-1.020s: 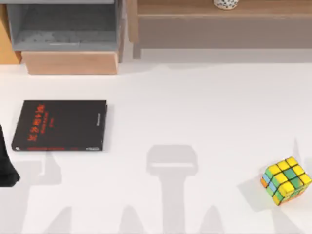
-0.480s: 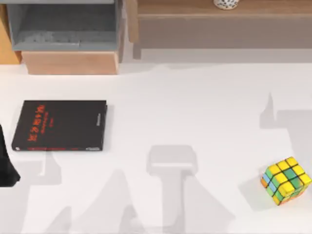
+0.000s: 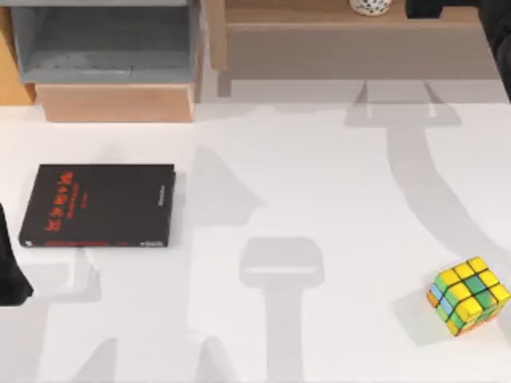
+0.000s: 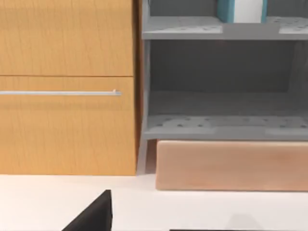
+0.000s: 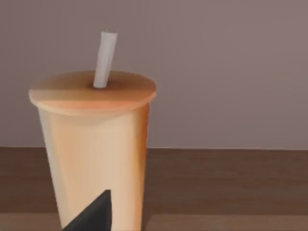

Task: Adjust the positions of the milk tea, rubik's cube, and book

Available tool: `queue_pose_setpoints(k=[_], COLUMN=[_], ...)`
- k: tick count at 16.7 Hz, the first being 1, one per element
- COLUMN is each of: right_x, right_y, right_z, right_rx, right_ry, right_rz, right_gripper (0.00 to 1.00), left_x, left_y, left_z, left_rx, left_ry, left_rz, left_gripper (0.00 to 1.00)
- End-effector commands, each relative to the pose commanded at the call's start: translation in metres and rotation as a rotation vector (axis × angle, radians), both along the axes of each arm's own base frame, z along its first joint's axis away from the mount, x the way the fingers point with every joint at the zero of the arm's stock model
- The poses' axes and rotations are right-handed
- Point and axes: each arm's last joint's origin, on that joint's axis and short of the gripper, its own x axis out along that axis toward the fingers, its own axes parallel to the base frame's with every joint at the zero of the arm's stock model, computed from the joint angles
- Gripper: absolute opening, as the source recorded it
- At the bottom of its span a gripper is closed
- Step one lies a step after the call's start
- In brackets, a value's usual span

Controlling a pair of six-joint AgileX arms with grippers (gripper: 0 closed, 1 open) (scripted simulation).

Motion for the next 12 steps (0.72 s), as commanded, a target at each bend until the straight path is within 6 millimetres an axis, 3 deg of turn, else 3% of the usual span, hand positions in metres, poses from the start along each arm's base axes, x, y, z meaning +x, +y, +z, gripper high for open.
queue_pose_setpoints(k=[3, 5, 8, 12], right_x=[0.038, 0.053, 0.063, 0.063], right_y=[0.036, 0.054, 0.067, 0.067], right_z=[-0.027, -0.041, -0.053, -0.053], right_rx=[-0.004, -0.004, -0.003, -0.003], right_ry=[0.011, 0.012, 0.009, 0.009], right_rz=[-0.001, -0.002, -0.002, -0.002], right_gripper=[1.00, 1.00, 1.00, 1.00], left_x=[0.000, 0.000, 0.000, 0.000], left_y=[0.000, 0.000, 0.000, 0.000], left_z=[0.000, 0.000, 0.000, 0.000], left_rx=[0.000, 0.000, 0.000, 0.000], left_ry=[0.000, 0.000, 0.000, 0.000], left_rz=[0.000, 0.000, 0.000, 0.000], left_gripper=[1.00, 1.00, 1.00, 1.00])
